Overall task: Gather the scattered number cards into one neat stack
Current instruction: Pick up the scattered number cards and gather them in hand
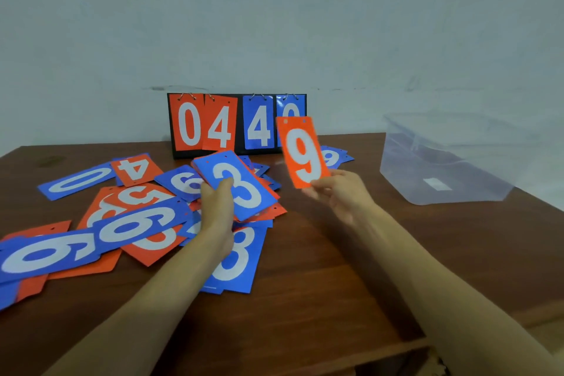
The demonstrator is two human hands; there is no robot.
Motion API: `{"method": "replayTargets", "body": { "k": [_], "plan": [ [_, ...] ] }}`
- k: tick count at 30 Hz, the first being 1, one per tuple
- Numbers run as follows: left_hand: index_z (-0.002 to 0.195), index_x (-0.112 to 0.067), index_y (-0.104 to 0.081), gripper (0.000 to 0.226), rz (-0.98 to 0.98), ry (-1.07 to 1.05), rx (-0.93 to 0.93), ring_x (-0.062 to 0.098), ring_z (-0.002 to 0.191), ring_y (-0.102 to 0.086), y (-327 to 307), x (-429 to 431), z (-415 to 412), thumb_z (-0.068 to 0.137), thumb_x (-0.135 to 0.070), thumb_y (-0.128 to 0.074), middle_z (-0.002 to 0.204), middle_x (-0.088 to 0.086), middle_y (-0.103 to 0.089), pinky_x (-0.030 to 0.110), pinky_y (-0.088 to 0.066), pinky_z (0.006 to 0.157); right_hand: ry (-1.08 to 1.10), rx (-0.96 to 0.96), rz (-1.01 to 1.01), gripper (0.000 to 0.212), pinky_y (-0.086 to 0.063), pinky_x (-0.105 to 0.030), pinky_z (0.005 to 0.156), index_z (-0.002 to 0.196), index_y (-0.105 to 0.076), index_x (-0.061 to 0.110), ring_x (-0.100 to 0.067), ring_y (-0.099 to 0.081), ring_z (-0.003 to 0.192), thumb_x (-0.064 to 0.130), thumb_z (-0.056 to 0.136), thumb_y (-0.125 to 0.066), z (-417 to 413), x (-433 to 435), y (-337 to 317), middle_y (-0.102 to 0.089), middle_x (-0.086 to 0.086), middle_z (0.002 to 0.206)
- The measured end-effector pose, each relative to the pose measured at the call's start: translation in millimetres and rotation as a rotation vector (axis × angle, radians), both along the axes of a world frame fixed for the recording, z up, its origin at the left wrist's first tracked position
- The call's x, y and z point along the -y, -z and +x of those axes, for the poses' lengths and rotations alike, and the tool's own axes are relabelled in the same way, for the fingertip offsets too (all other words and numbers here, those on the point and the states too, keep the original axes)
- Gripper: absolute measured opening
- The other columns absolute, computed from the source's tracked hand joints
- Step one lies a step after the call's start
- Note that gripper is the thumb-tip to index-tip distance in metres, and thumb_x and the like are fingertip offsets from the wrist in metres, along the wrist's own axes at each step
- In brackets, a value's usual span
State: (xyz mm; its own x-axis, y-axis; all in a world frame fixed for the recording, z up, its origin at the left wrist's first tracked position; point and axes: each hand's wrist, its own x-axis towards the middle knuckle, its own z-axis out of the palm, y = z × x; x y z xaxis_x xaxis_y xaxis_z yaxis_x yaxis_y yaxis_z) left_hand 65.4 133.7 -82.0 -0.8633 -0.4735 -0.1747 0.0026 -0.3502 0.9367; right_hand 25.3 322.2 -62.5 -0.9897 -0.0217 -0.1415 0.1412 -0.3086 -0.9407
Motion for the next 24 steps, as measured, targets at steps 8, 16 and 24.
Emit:
{"method": "replayTargets", "body": {
  "k": [8, 16, 24],
  "plan": [
    [0.131, -0.020, -0.050, 0.041, -0.062, 0.119, -0.006, 0.022, 0.089, -0.068, -12.0, -25.6, -15.9, 0.092, -0.025, -0.061, 0.115, 0.005, -0.067, 0.042, -0.058, 0.074, -0.226, -0.196, 0.711, 0.033, -0.054, -0.029, 0.083, 0.109, -0.063, 0.019, -0.011, -0.064, 0.096, 0.027, 0.080, -0.074, -5.4, 4.8, -2.6, -0.067, 0.002, 0.103],
    [0.084, -0.021, -0.053, 0.012, 0.166, 0.186, 0.067, 0.014, 0.073, -0.063, -4.4, -26.8, -31.9, 0.096, -0.022, -0.054, 0.083, 0.000, -0.065, 0.032, -0.053, 0.065, 0.058, -0.345, 1.273, 0.037, -0.040, -0.029, 0.095, 0.122, -0.058, 0.010, -0.022, -0.054, 0.116, 0.024, 0.087, -0.061, -94.6, -40.9, 18.2, -0.057, -0.008, 0.127],
    [0.096, -0.019, -0.060, 0.012, -0.012, 0.278, 0.072, 0.017, 0.075, -0.070, -4.9, -29.0, -44.2, 0.087, -0.011, -0.066, 0.088, 0.004, -0.072, 0.034, -0.055, 0.065, -0.003, -0.434, 1.660, 0.021, -0.029, -0.042, 0.101, 0.103, -0.060, 0.014, -0.027, -0.058, 0.104, 0.029, 0.094, -0.049, -141.8, -46.6, 35.7, -0.066, -0.006, 0.103]
  ]
}}
